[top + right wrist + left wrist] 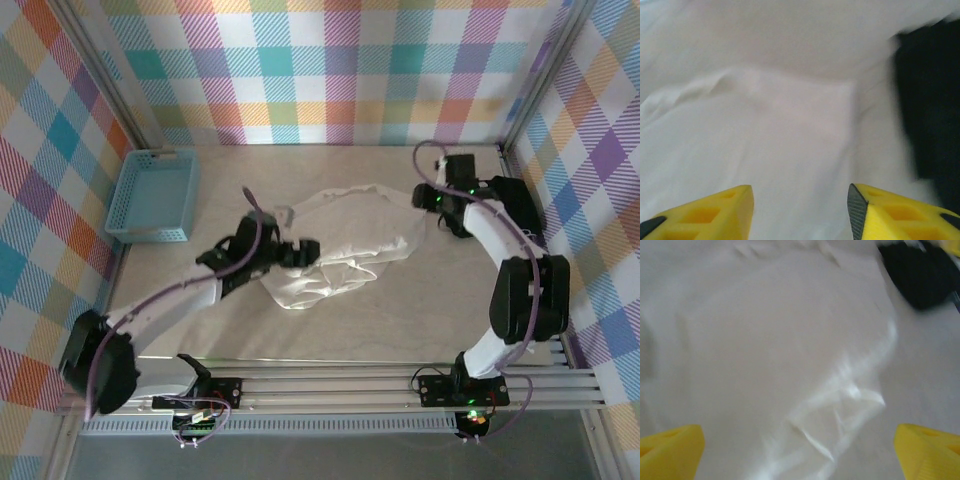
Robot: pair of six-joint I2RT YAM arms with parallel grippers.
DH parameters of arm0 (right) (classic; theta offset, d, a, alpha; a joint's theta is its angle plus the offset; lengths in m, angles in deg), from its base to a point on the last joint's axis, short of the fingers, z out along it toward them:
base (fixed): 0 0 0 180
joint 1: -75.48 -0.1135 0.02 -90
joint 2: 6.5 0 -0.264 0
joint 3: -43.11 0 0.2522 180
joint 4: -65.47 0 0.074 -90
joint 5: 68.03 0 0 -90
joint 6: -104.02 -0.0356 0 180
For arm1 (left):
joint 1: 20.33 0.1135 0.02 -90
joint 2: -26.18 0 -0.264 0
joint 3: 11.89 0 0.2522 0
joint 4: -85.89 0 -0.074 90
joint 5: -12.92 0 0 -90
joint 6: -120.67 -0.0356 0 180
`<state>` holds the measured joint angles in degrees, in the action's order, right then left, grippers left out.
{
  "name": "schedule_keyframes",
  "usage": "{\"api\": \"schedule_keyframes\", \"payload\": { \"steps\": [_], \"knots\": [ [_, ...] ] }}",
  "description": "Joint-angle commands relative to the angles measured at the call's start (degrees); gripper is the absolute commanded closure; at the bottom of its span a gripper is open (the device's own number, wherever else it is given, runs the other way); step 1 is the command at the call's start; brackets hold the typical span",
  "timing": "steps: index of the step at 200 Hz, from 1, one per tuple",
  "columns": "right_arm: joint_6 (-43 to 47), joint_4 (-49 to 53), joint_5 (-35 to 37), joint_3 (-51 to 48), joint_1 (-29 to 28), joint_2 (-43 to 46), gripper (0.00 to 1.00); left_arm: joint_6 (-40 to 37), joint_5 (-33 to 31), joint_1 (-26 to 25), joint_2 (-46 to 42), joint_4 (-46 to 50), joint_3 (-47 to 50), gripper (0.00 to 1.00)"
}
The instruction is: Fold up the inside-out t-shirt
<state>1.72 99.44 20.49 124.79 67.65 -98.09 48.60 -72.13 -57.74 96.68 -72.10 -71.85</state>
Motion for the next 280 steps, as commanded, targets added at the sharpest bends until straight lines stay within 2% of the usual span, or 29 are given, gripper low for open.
{"api": "schedule_keyframes", "payload": {
  "steps": [1,17,38,68,88,132,164,176,197,218,232,251,280],
  "knots": [
    [-1.3,-1.2,-10.0,-5.6,-9.4,4.9,0.39,-1.5,-0.5,-5.1,-5.8,-1.1,8.3,0.05],
    [-1.4,0.4,-9.5,-9.3,-15.1,5.6,0.36,-1.3,-2.7,-7.5,-7.3,-1.4,12.9,0.05],
    [-1.9,1.0,-10.2,-13.4,-18.2,6.7,0.36,-1.6,-5.9,-9.6,-5.1,-1.1,14.2,0.08],
    [-1.3,-0.3,-8.5,-17.4,-22.2,8.0,0.36,-2.0,-6.9,-10.8,-0.4,-5.1,13.7,0.18],
    [-0.7,-0.1,-5.9,-16.4,-23.7,5.9,0.36,-2.5,-6.6,-11.2,4.2,-5.8,12.1,0.26],
    [0.9,0.1,-1.7,-11.2,-25.3,-1.8,0.36,-2.8,-7.1,-11.5,10.9,-7.3,11.2,0.36],
    [1.8,-1.0,0.7,-7.8,-25.7,-7.4,0.38,-2.5,-8.3,-11.4,13.4,-8.2,10.6,0.54],
    [2.5,-1.3,1.8,-6.6,-25.7,-8.9,0.43,-2.3,-9.2,-11.4,13.1,-8.4,10.7,0.61],
    [3.5,-1.4,3.8,-5.9,-25.7,-9.0,0.69,-2.0,-12.0,-11.4,11.0,-7.6,10.6,0.72],
    [4.7,-0.4,3.8,-6.5,-25.5,-5.0,0.85,-1.8,-14.7,-11.1,6.5,-6.1,10.5,0.79],
    [5.3,1.3,1.0,-7.0,-24.9,-0.6,0.94,-1.7,-16.0,-10.8,2.0,-5.0,10.4,0.86],
    [5.9,3.2,-6.1,-7.6,-23.3,6.5,0.99,-2.2,-18.0,-10.1,-5.3,-2.2,9.2,0.95],
    [6.5,6.1,-13.4,-6.8,-21.6,17.1,0.99,-5.2,-20.8,-9.3,-16.6,3.7,5.0,0.97]
  ]
}}
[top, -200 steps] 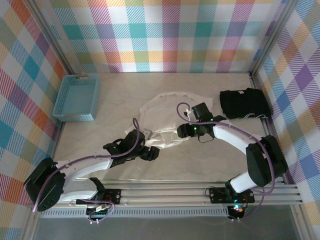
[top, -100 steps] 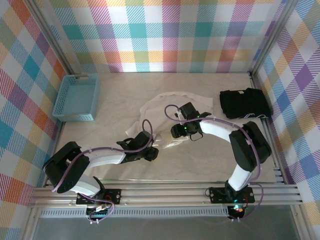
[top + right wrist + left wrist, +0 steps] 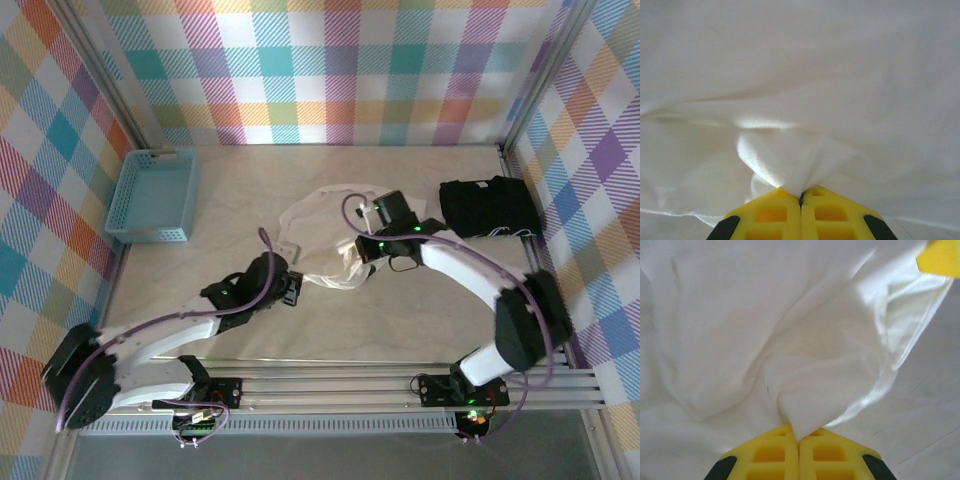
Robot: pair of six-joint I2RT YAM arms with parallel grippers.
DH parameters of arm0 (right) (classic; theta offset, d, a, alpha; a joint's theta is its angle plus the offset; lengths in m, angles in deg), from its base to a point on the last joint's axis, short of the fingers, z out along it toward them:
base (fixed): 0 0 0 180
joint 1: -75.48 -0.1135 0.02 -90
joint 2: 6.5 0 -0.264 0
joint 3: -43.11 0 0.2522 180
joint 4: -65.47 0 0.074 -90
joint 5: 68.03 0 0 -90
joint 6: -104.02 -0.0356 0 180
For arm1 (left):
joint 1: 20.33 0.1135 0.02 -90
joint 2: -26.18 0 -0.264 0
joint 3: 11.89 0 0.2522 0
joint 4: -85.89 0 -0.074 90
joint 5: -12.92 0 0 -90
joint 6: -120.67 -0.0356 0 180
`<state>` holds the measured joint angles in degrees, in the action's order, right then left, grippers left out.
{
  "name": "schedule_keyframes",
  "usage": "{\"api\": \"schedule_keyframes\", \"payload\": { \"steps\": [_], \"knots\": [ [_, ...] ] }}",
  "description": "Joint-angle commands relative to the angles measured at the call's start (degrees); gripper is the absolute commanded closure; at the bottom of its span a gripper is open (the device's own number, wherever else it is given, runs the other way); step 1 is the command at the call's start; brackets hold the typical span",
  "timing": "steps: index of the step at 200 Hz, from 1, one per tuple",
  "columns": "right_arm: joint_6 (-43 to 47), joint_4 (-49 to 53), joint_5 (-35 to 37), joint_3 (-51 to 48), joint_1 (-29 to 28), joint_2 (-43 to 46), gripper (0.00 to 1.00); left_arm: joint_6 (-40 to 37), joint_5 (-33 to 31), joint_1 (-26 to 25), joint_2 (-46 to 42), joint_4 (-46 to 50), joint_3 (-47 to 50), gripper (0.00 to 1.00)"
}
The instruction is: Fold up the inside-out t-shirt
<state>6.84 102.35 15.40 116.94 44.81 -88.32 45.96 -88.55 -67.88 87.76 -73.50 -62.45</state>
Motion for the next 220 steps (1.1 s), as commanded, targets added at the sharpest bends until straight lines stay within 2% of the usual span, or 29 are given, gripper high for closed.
{"api": "schedule_keyframes", "payload": {
  "steps": [1,40,73,89,108,116,145,158,184,199,220],
  "knots": [
    [1.3,3.2,-8.5,1.1,1.3,7.7,0.99,-2.6,-4.6,0.8,-8.0,5.4,-4.6,0.97],
    [-2.6,1.0,-15.1,-0.8,2.9,15.1,0.98,-4.2,-9.5,1.3,-17.8,13.5,-5.8,0.97],
    [-5.7,-3.6,-18.5,-6.5,2.9,15.1,0.98,3.1,-11.2,1.3,-17.8,19.9,-0.3,0.97],
    [-6.5,-6.3,-20.3,-8.7,2.9,13.9,0.99,5.5,-9.6,1.3,-15.4,20.9,1.7,0.85],
    [-6.6,-8.6,-20.8,-9.9,2.9,11.9,0.99,4.6,-6.5,1.3,-10.7,20.2,0.5,0.57],
    [-6.3,-9.2,-20.9,-10.1,2.9,10.9,0.99,3.6,-5.2,1.2,-8.7,19.3,-0.7,0.49],
    [-5.8,-9.8,-21.1,-10.2,2.9,9.0,1.0,-1.3,2.9,1.1,-1.3,12.0,-5.2,0.3],
    [-6.1,-10.2,-21.2,-10.5,2.9,9.1,1.0,-2.7,7.8,0.5,2.8,7.5,-7.2,0.26],
    [-6.2,-9.9,-20.9,-10.6,2.9,9.4,1.0,-3.2,12.7,-1.1,10.2,2.3,-10.7,0.22],
    [-6.1,-9.6,-20.6,-10.7,2.9,9.5,1.0,-3.3,14.0,-1.9,13.4,0.6,-12.3,0.18],
    [-6.1,-9.6,-20.4,-10.6,2.9,9.5,1.0,-3.0,13.9,-2.5,16.6,-1.1,-13.2,0.17]
  ]
}}
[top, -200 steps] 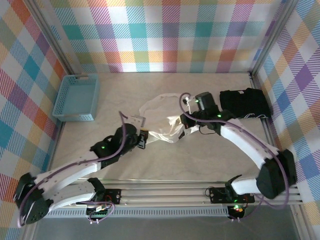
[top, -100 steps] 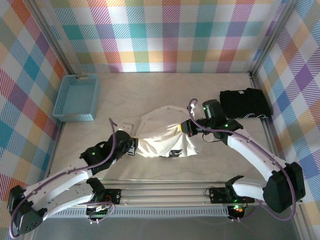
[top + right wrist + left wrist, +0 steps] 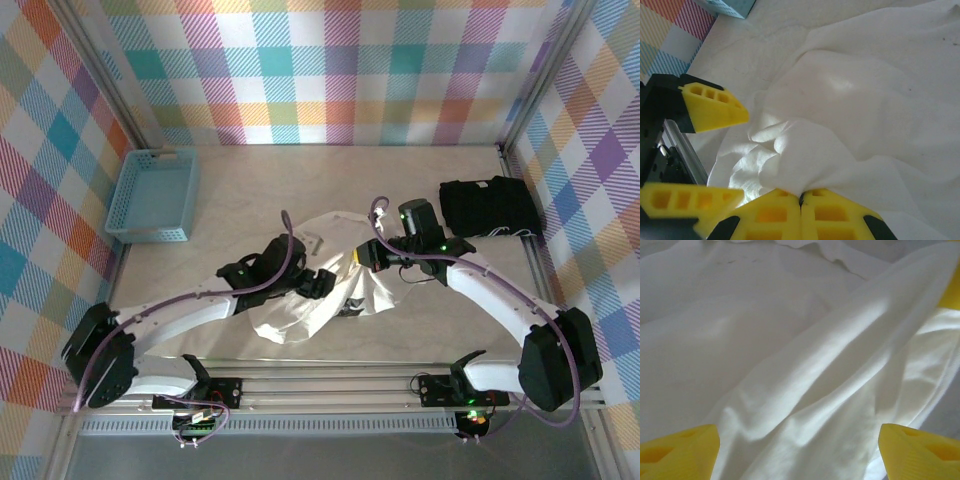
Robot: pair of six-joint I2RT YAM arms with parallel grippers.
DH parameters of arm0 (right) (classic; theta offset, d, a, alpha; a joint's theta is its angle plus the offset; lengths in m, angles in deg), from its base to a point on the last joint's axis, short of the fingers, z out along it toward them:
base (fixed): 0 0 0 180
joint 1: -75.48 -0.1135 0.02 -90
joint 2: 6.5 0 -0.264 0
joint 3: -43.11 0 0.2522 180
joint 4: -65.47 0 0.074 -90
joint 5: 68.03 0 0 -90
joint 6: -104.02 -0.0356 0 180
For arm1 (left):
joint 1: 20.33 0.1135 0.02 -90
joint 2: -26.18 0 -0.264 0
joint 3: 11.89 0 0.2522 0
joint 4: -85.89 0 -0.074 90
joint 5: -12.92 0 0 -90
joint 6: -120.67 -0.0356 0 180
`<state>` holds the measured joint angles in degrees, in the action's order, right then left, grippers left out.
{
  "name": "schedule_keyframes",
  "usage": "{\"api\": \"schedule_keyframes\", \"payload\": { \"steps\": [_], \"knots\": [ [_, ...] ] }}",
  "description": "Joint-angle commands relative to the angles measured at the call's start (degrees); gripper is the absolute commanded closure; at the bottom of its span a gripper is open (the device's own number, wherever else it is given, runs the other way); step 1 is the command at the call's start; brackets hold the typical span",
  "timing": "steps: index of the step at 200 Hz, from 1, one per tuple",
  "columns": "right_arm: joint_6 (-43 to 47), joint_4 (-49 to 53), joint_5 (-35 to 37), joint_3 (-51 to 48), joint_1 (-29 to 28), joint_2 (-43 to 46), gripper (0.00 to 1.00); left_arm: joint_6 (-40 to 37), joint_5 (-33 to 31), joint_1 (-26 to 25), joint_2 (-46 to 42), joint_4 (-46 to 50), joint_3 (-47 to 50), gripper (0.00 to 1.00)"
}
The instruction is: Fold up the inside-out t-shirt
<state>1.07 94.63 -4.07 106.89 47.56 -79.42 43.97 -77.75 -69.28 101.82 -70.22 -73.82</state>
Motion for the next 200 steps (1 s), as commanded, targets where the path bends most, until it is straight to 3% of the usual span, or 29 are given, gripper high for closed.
{"api": "schedule_keyframes", "payload": {
  "steps": [1,37,79,92,119,163,200],
  "knots": [
    [-0.3,-2.0,-0.9,-0.6,0.1,0.5,1.0,-1.0,3.1,-1.1,2.7,-4.4,-1.8,0.17],
    [-0.1,-2.1,-1.2,-0.6,0.1,0.1,1.0,-0.5,-1.5,-1.1,6.2,-5.5,-2.5,0.35],
    [-0.6,-2.6,-1.4,-0.9,0.1,0.1,0.99,-0.8,2.2,-1.1,10.0,-6.9,-4.0,0.39],
    [0.0,-2.2,-1.0,-0.8,0.1,0.3,0.99,-0.9,1.5,-1.1,10.2,-6.6,-4.2,0.53],
    [4.0,3.1,4.9,0.6,0.1,1.8,0.98,-0.9,1.5,-0.1,7.2,-5.3,-4.2,1.0],
    [9.7,5.5,14.9,1.0,-1.0,5.2,0.96,7.9,20.7,5.3,-5.6,-11.1,-0.5,1.0],
    [9.0,1.4,18.8,-0.3,-3.0,6.4,0.85,9.4,22.9,7.5,-12.5,-6.7,-1.9,1.0]
  ]
}}
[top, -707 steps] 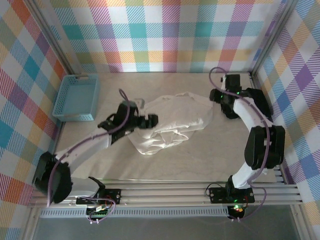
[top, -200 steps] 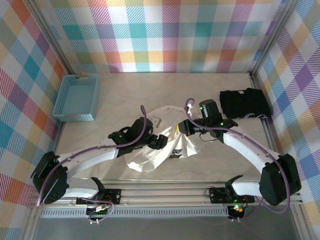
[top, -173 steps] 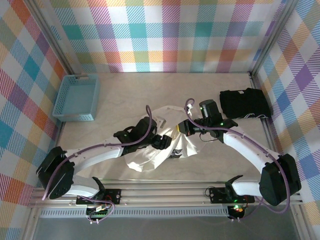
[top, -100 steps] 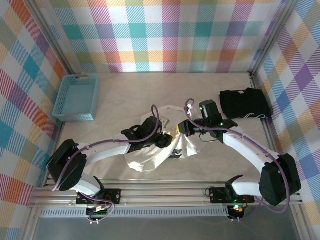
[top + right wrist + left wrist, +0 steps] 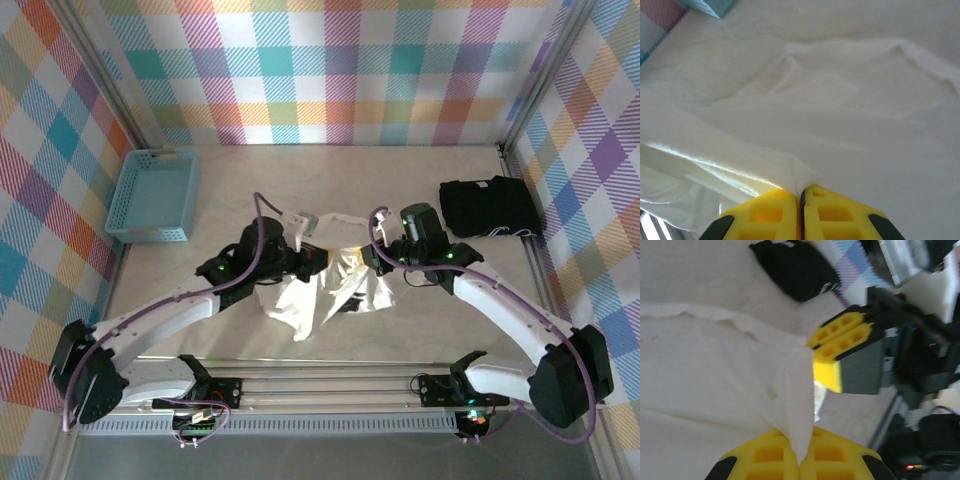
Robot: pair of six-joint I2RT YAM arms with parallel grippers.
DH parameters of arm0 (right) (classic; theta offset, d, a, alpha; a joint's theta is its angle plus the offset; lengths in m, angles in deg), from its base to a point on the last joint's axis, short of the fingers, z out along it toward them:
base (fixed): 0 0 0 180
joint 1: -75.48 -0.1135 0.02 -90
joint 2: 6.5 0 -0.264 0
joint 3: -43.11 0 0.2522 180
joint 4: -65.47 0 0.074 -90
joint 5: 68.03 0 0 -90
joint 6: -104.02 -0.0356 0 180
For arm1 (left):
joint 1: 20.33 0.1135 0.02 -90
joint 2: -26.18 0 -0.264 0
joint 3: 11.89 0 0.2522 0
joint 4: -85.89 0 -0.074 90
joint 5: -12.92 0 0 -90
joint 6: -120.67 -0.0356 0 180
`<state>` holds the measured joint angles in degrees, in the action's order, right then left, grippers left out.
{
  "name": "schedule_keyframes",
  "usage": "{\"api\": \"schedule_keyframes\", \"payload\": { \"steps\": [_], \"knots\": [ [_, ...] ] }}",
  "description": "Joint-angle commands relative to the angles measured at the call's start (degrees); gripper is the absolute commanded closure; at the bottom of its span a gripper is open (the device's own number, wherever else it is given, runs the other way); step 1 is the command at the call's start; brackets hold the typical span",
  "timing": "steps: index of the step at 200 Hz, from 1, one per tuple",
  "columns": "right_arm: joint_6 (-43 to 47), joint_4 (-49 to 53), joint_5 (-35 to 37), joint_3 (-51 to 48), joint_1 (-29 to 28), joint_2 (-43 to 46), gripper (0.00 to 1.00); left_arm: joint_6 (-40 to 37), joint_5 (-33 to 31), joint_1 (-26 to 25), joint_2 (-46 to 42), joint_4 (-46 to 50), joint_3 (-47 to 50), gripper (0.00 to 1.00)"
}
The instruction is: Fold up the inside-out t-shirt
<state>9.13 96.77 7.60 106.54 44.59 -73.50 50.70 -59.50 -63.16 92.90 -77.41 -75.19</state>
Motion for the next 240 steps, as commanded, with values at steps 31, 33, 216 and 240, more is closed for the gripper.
{"api": "schedule_keyframes", "payload": {
  "steps": [31,33,216,240],
  "knots": [
    [-0.2,-1.2,7.3,-0.9,-1.9,1.8,0.69,2.5,3.0,2.4,-3.9,2.1,-0.8,1.0],
    [-0.1,-1.1,7.3,-1.1,-2.0,2.1,0.68,2.5,2.9,2.5,-3.9,2.1,-0.9,1.0],
    [-4.7,-16.7,-10.2,-9.3,-10.6,0.6,1.0,4.8,-14.6,5.2,-6.7,7.7,-0.4,1.0],
    [-6.2,-22.7,-17.2,-10.8,-9.6,1.7,1.0,6.0,-19.0,7.7,-4.8,8.4,-0.1,1.0]
  ]
}}
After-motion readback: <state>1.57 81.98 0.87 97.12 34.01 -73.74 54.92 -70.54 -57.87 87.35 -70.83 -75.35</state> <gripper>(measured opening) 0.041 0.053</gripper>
